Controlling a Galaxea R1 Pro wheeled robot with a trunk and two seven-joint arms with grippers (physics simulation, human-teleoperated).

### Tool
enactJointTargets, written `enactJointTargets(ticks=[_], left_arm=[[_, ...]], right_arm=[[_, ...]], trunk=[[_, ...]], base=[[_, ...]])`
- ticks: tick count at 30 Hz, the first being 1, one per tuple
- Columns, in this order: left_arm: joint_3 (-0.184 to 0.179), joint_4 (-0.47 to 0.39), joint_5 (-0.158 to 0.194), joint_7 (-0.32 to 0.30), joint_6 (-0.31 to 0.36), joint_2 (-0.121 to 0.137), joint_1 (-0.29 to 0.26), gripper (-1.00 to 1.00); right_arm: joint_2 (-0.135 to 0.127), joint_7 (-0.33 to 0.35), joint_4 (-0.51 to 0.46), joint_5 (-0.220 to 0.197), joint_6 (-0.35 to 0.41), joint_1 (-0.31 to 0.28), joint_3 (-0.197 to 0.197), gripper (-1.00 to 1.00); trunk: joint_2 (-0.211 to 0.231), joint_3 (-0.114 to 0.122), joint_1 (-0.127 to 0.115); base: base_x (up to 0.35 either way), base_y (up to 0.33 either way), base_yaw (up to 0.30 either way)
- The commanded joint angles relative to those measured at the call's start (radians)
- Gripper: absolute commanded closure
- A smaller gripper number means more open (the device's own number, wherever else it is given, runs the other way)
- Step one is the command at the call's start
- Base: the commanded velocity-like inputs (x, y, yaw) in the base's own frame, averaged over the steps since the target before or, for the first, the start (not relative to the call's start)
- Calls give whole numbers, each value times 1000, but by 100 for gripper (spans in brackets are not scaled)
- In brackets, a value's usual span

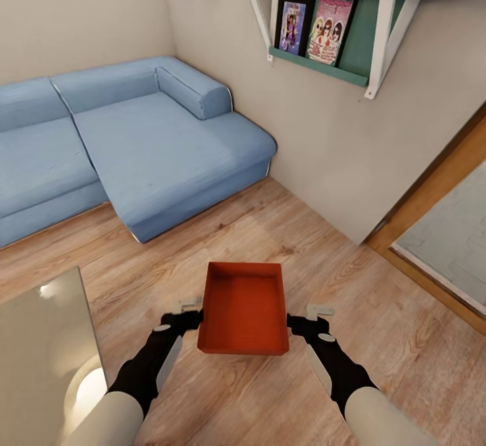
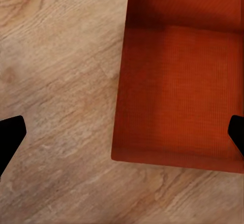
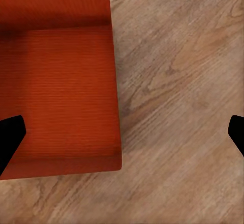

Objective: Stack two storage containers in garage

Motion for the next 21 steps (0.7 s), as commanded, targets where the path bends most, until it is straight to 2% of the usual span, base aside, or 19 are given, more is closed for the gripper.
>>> enactJointTargets(ticks=[1, 7, 16, 21], left_arm=[[-4, -12, 8, 8, 5, 1, 0, -100], [-5, -47, 8, 9, 5, 1, 0, -100], [-5, -55, 8, 11, 6, 0, 0, -100], [-3, -55, 8, 10, 6, 1, 0, -100]], right_arm=[[0, -7, -2, -9, 5, 0, 4, -100], [-1, -7, -2, -9, 5, 0, 4, -100], [-1, -7, -2, -9, 5, 0, 4, -100], [-1, -7, -4, -10, 3, 0, 3, -100]], trunk=[[0, -1, 0], [0, -1, 0], [0, -1, 0], [-35, -17, 19]], base=[[0, 0, 0], [0, 0, 0], [0, 0, 0], [0, 0, 0]])
